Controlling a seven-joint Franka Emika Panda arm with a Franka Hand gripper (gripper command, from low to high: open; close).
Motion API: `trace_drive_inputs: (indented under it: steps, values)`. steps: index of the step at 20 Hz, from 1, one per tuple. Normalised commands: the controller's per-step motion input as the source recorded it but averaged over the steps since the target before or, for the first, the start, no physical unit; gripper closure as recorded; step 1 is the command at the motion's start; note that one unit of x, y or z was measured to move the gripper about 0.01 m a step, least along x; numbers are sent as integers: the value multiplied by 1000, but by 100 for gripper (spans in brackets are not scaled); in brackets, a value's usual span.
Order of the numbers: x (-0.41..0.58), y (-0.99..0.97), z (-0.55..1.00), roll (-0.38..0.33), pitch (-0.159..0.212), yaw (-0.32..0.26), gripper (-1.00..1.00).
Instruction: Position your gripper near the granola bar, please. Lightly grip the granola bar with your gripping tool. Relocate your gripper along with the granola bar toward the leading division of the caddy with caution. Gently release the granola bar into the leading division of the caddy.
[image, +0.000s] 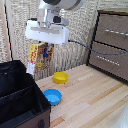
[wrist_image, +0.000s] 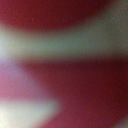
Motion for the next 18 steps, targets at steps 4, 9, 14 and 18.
trace_drive_inputs:
  steps: [4, 9, 14, 18]
  values:
    - [-76, 566, 240, -30, 8, -171, 100]
    - [-77, 658, 151, -46, 33, -133, 100]
    - [-63, 709, 120, -45, 48, -113, 100]
    - [-61, 706, 114, -45, 49, -113, 100]
